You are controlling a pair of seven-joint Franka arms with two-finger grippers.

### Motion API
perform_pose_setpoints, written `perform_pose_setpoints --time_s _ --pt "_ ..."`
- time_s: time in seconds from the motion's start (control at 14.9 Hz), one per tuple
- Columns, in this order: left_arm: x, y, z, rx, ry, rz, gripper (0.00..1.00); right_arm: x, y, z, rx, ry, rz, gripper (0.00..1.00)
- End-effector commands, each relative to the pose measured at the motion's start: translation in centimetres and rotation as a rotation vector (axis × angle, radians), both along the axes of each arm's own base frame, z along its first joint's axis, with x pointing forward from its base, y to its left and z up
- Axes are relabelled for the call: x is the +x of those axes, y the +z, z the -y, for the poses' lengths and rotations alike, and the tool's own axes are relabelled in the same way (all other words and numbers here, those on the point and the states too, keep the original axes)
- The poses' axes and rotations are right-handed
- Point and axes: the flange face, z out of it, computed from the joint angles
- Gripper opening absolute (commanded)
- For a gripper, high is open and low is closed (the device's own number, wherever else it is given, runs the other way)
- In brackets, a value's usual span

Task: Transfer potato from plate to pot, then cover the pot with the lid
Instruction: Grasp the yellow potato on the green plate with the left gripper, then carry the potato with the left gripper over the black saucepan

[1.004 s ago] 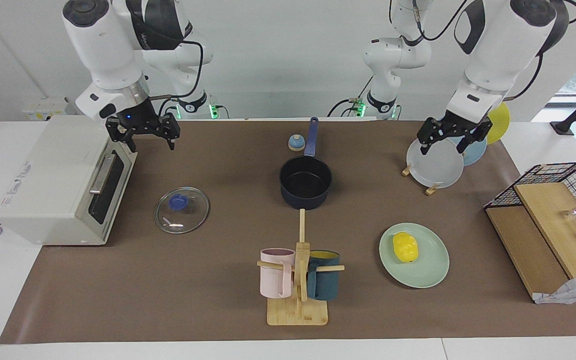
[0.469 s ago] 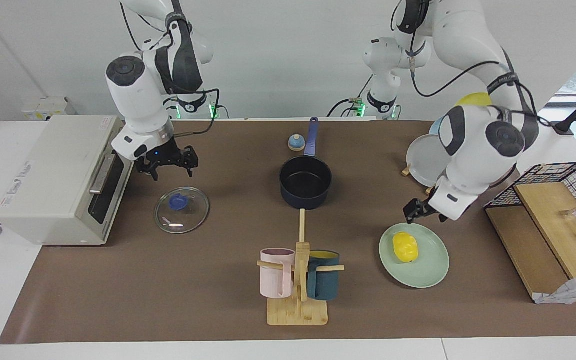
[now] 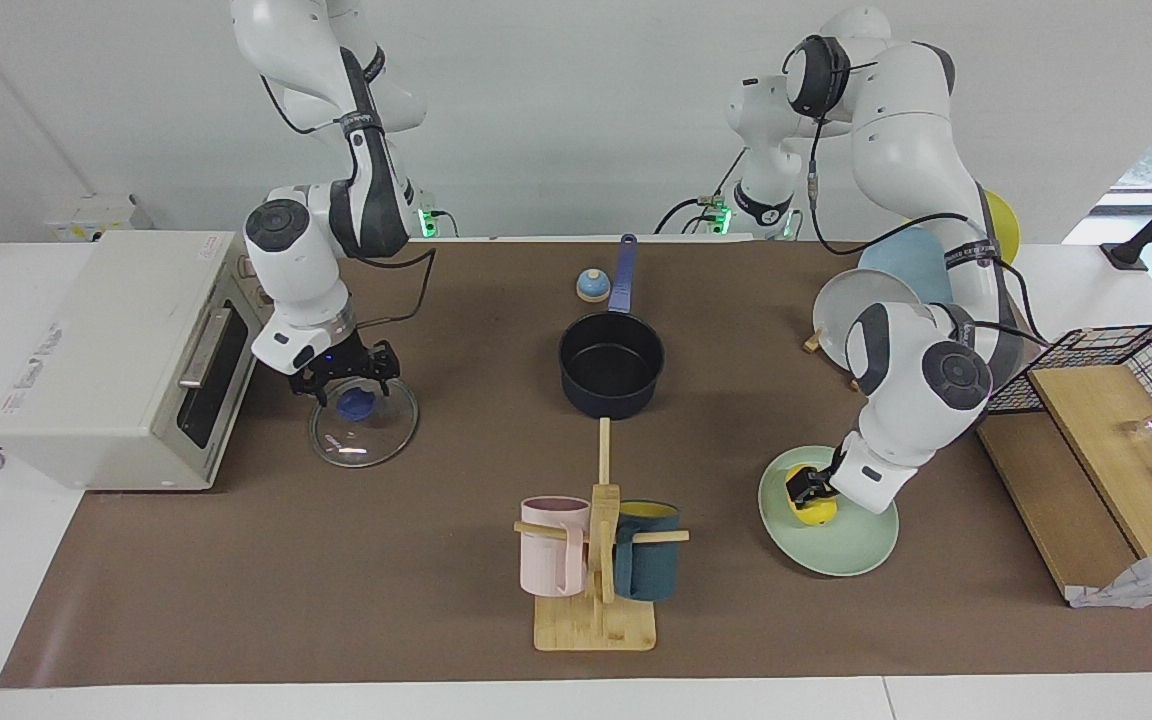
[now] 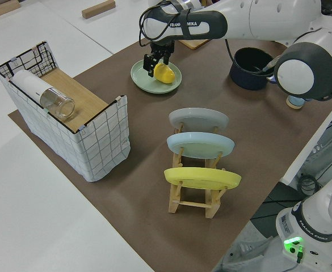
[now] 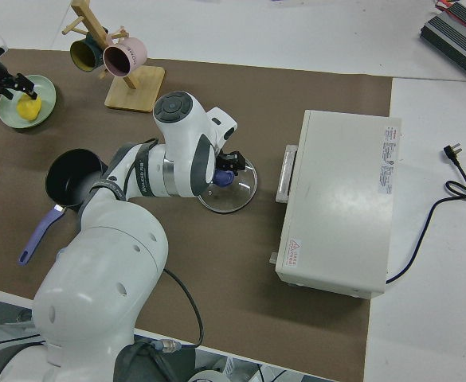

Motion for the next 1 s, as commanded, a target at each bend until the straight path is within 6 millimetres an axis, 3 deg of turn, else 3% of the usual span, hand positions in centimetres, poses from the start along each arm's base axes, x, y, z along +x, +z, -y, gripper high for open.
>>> perform_pose_setpoints --time_s 0.0,0.07,0.2,0.33,0.4,0.54,0.6,0.74,0.8,0.94 --pt "-1.0 -0.5 0.1 0.024 0.026 0.018 1.00 0.0 -0.5 0.0 0.009 0.024 0.011 1.00" --pt "-1.0 -0.5 0.1 0.024 0.026 0.018 1.00 0.0 -0.7 0.0 0.009 0.026 0.008 1.00" --pt "-1.0 -0.5 0.2 0.023 0.023 0.018 0.75 0.0 -1.3 0.4 0.007 0.023 -0.004 1.00" --pt "-1.1 -0.4 0.3 0.024 0.021 0.015 0.12 0.0 -1.3 0.4 0.008 0.021 -0.004 0.96" --pt "-1.2 -0.3 1.2 0.025 0.009 0.011 0.00 0.0 -1.3 0.3 0.008 0.023 -0.004 0.96" --pt "-1.1 0.9 2.0 0.026 -0.001 0.008 0.00 0.0 -1.3 0.3 0.008 0.023 -0.004 0.94" --pt "-1.2 2.9 3.7 0.019 -0.022 0.015 0.00 -0.1 -1.4 0.3 0.007 0.023 -0.006 0.91" --pt "-2.5 9.9 4.9 0.003 -0.036 0.036 0.00 -0.1 -1.4 0.3 0.007 0.023 -0.007 0.88" --pt "-4.1 13.8 5.8 -0.008 -0.046 0.052 0.00 -0.1 -1.4 0.3 0.007 0.023 -0.007 0.88" --pt "-8.5 19.1 8.5 0.001 -0.052 0.009 0.00 -0.1 -1.4 0.3 0.008 0.023 -0.004 0.88"
